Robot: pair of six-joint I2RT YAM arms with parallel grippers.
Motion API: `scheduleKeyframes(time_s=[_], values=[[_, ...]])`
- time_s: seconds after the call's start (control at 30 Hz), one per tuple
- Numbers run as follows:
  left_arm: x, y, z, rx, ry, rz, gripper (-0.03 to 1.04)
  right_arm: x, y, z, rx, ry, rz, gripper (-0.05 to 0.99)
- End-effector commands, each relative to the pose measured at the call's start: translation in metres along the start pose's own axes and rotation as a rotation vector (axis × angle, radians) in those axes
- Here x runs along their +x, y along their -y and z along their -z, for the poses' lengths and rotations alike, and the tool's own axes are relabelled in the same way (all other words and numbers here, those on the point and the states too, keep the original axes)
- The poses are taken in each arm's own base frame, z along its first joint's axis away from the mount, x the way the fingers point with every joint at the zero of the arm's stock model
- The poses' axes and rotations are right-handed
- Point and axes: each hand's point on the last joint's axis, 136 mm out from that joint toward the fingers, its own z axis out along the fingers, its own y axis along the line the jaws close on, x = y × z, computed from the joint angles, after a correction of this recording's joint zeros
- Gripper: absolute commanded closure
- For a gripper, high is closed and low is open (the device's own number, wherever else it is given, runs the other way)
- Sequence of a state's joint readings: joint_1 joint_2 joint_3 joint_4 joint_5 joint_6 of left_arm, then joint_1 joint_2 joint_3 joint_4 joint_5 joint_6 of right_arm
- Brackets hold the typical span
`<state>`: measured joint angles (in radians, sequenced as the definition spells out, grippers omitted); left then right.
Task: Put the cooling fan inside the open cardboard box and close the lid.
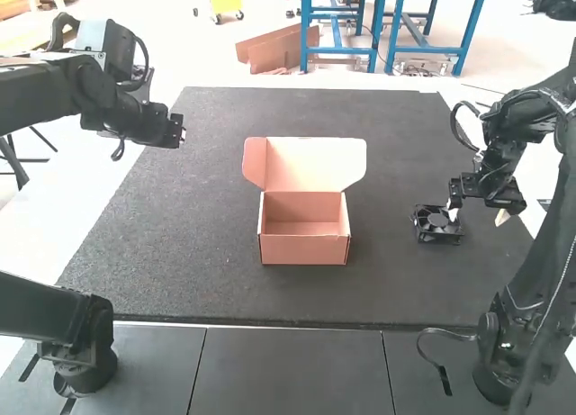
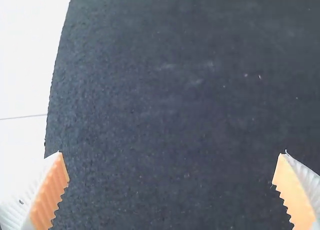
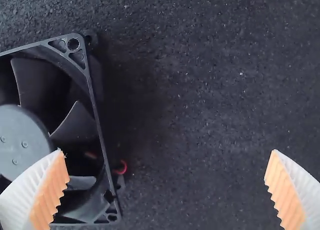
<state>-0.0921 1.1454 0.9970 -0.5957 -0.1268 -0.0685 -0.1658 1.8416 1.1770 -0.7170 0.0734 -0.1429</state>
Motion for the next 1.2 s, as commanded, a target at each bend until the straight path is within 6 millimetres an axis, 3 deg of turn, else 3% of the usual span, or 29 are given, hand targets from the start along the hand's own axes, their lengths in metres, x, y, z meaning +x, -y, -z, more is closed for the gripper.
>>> scheduleKeyframes(time_s=[0.0,0.33,0.4,0.47,0.6,0.67,0.73,0.87,1.0,1.17], values=[[-0.001,0.004,0.002,0.016,0.007,0.002,0.04,-0.001,0.007,-0.003,0.015,-0.006,-0.027,0.03],[0.002,0.003,0.004,0.014,-0.002,0.003,0.04,0.011,0.005,-0.019,0.01,-0.064,-0.027,0.04],[0.003,0.002,0.004,0.011,-0.007,0.005,0.04,0.014,0.003,-0.022,0.0,-0.077,-0.028,0.09],[0.003,0.002,0.004,0.011,-0.007,0.005,0.04,0.018,0.0,-0.025,-0.011,-0.087,-0.026,0.21],[0.003,0.001,0.006,0.01,-0.004,0.006,0.04,0.022,-0.014,-0.028,-0.09,-0.091,-0.031,0.7],[0.003,0.001,0.008,0.011,-0.003,0.005,0.04,0.021,-0.019,-0.03,-0.111,-0.085,-0.029,0.88],[0.004,0.001,0.008,0.01,-0.004,0.006,0.04,0.017,-0.023,-0.028,-0.135,-0.07,-0.029,0.95],[0.005,0.001,0.009,0.01,-0.003,0.006,0.04,-0.011,-0.024,-0.005,-0.167,0.005,-0.081,0.95],[0.012,0.003,0.006,0.014,-0.01,0.002,0.04,-0.038,-0.024,0.051,-0.201,0.124,-0.082,0.95],[0.023,0.004,0.001,0.013,-0.019,-0.001,0.04,-0.036,-0.036,0.114,-0.249,0.218,-0.045,0.95]])
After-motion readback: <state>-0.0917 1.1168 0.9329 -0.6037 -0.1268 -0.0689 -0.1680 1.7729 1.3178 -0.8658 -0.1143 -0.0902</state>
